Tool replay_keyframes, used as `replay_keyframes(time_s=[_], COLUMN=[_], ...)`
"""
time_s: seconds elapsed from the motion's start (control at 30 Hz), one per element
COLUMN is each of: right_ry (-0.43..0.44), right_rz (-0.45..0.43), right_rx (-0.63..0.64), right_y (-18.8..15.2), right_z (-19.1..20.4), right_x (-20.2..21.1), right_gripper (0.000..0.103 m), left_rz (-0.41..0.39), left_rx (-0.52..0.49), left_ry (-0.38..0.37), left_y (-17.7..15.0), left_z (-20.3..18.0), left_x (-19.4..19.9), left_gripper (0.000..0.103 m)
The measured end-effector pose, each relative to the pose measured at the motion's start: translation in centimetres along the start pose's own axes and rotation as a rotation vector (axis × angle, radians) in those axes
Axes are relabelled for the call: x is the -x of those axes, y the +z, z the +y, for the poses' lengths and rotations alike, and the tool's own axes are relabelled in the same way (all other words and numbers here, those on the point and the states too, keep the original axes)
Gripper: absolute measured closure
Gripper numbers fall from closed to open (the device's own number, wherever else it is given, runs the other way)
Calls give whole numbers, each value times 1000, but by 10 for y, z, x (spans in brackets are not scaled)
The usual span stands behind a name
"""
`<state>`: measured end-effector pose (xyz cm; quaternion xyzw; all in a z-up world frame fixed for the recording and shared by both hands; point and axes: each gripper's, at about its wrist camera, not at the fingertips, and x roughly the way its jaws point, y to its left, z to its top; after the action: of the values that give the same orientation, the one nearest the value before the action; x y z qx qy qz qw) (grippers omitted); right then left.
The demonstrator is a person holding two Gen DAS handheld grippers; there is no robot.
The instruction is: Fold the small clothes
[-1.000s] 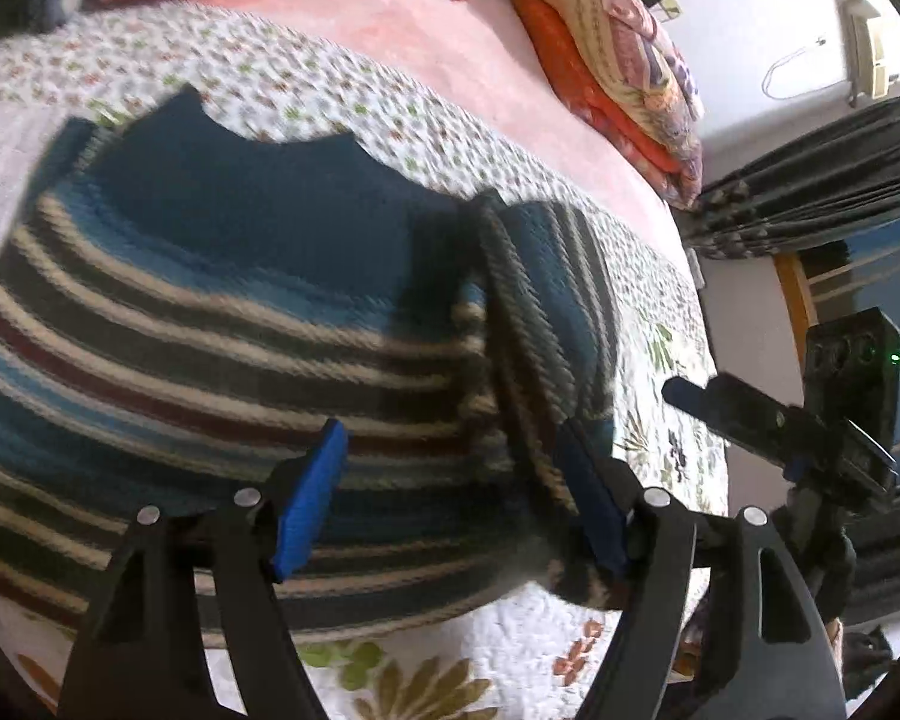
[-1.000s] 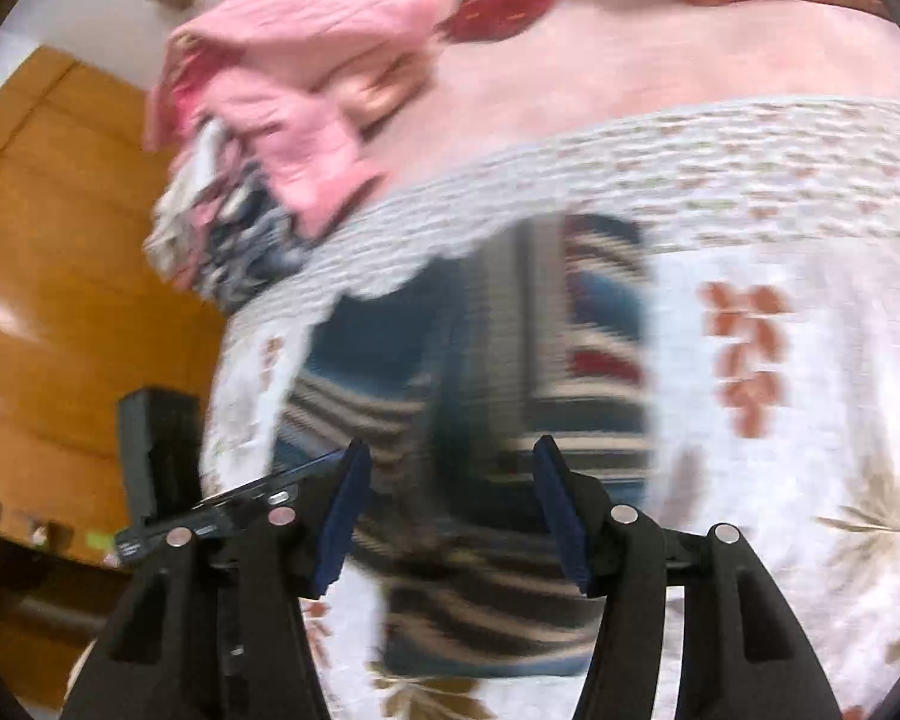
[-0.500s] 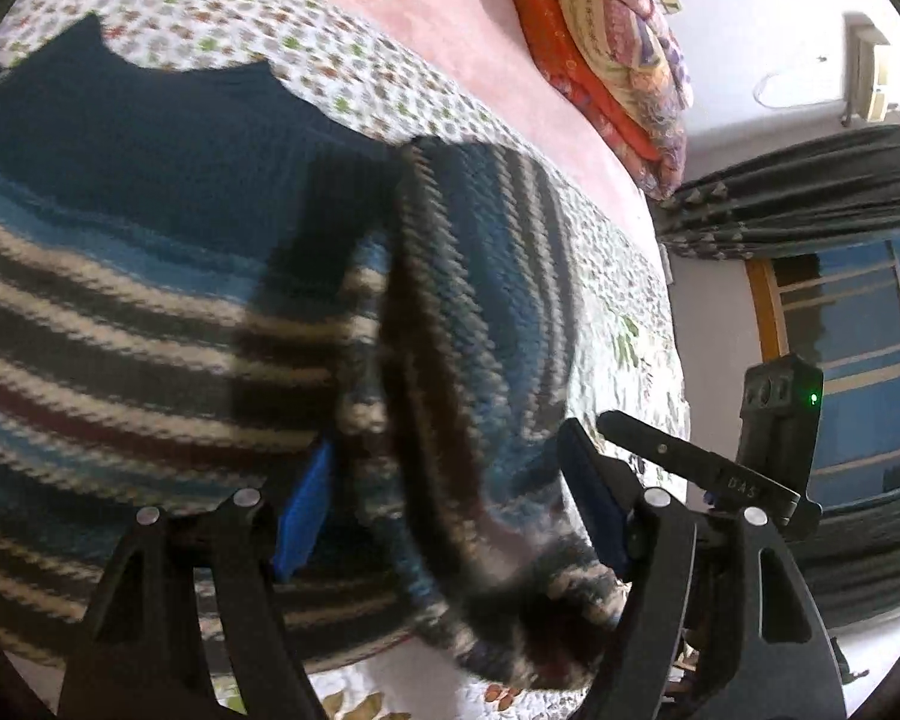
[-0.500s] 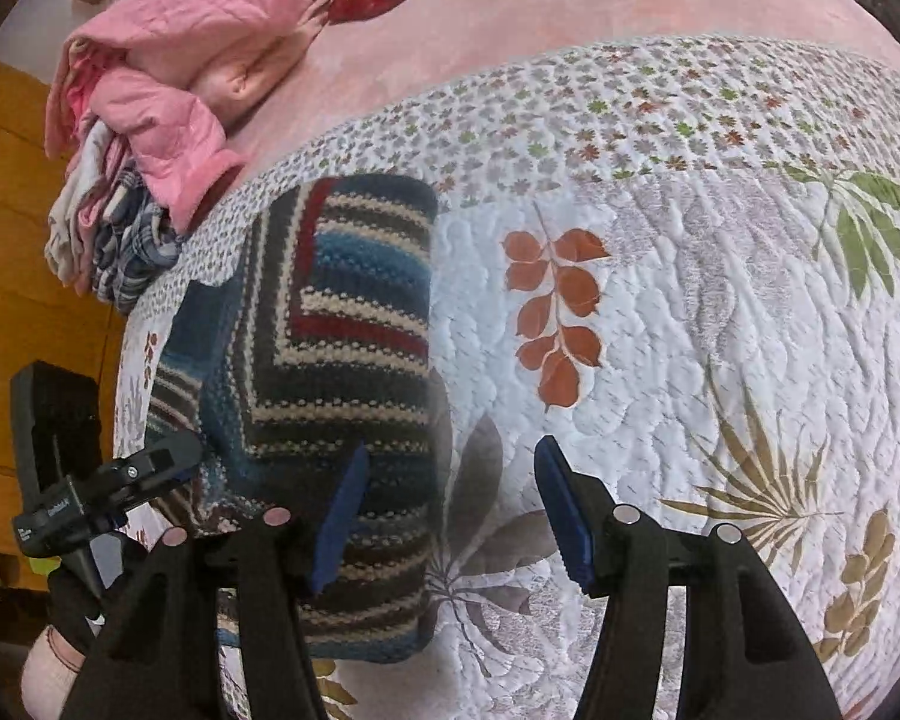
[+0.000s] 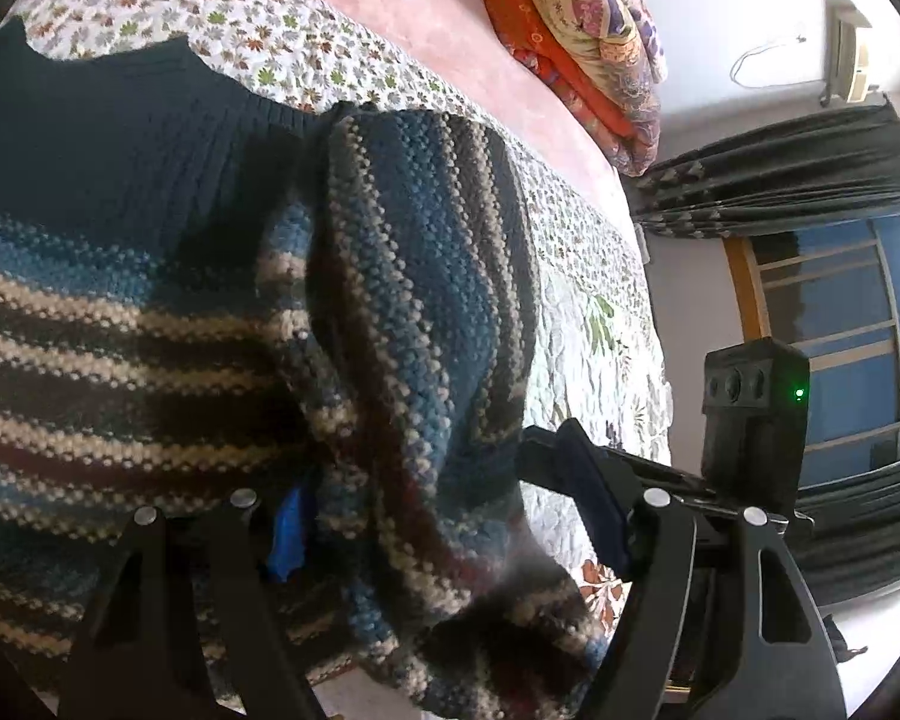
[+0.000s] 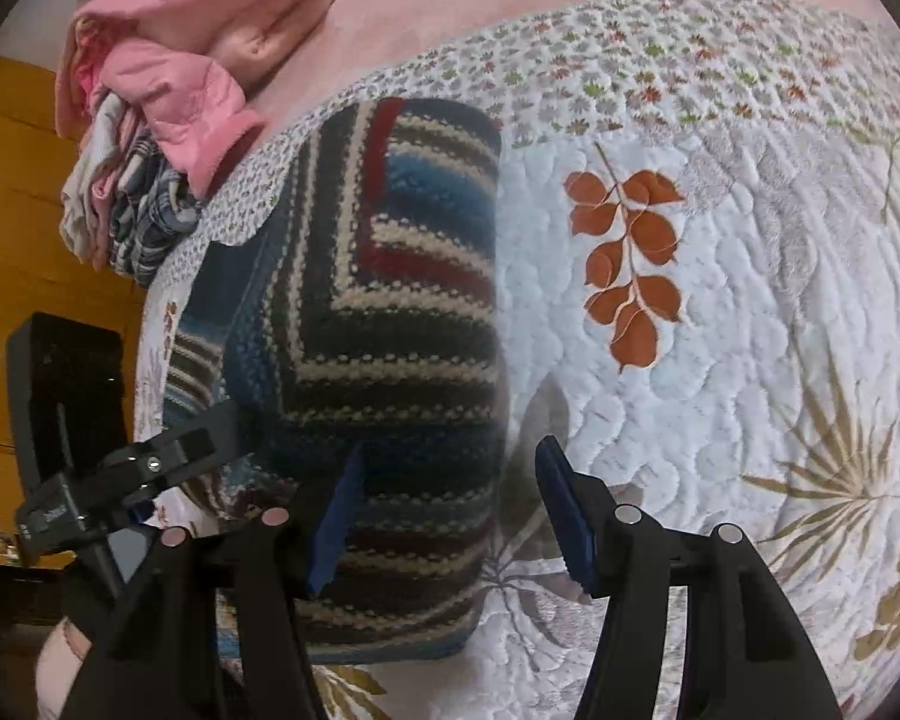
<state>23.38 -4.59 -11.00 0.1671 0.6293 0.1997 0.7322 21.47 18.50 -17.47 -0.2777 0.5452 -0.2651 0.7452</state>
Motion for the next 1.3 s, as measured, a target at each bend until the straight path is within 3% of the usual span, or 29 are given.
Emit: replay_keyframes(time_s=[0.03,0.1,0.13,0.37,0.47,0.63,1.03,1.3], right_ry=[18,47,32,51,36,-1,73,112], right_rz=[6,25,28,-13,-74,-76,-15,53], right_rx=[-3,3,12,-7,-23,3,127,187], right_y=[0,-2,-3,2,6,6,-18,-38], right_z=[1,5,8,9,3,5,74,116], right_x=[-2,-6,-8,7,25,24,-1,-36], right_gripper=[42,42,42,40,38,37,36,36], left_rz=[9,21,23,-40,-80,-134,-312,-335], left_rx=[-17,-21,-19,-45,-44,-32,28,74], left_ry=[6,-6,-9,17,-3,-27,-7,40], left_y=[0,1,1,2,2,6,15,14], left_z=[-1,1,1,-8,-10,-5,73,124], left_x=[-2,-3,-3,8,28,67,193,227], left_gripper=[60,81,83,87,87,87,87,87])
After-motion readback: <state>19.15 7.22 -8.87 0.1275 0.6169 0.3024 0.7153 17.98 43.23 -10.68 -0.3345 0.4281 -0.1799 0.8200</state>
